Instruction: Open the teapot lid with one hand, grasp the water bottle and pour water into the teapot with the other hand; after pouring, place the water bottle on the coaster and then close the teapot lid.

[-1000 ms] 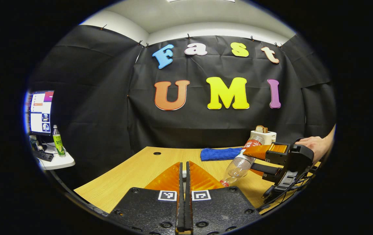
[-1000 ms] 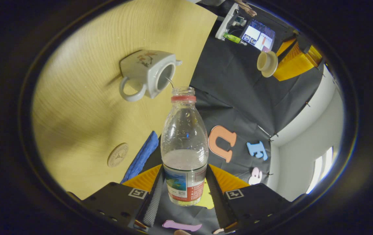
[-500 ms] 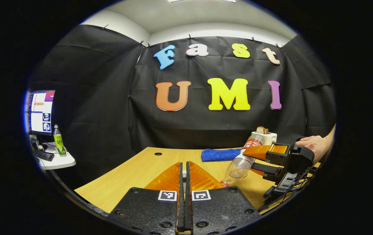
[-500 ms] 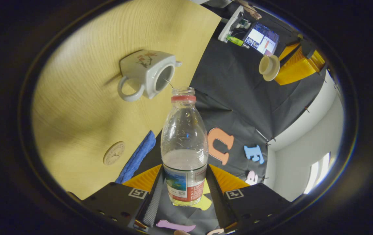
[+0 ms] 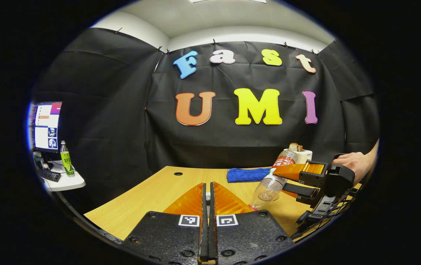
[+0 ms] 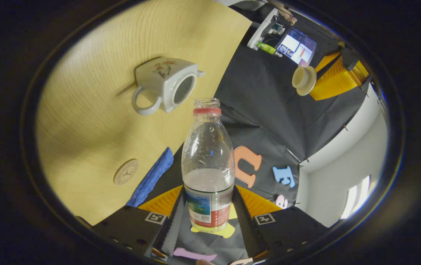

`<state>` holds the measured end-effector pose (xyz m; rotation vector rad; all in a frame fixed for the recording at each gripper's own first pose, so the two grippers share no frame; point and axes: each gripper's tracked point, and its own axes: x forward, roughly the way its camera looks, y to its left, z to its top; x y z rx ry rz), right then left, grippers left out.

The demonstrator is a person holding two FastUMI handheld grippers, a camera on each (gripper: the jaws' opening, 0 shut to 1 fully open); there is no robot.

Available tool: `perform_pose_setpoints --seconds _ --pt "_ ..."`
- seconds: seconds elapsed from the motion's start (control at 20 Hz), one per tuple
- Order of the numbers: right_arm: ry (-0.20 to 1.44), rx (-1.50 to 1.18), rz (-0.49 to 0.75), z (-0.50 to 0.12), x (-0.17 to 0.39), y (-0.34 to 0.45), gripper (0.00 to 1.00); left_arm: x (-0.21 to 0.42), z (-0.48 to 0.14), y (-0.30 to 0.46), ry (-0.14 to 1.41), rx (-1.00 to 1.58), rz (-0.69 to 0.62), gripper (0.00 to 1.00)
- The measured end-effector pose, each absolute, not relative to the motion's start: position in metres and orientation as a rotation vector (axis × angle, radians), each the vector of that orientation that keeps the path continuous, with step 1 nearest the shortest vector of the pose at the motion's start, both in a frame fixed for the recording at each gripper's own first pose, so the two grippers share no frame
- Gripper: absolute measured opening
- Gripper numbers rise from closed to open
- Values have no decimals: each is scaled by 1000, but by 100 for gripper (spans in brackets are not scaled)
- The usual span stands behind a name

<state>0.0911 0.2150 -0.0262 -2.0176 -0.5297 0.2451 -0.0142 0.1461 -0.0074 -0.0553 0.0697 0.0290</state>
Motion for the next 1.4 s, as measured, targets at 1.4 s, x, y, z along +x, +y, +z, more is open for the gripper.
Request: perform_pose_setpoints --seconds 1.4 --pt "106 -82 406 8 144 159 71 -11 0 124 47 -59 -7 2"
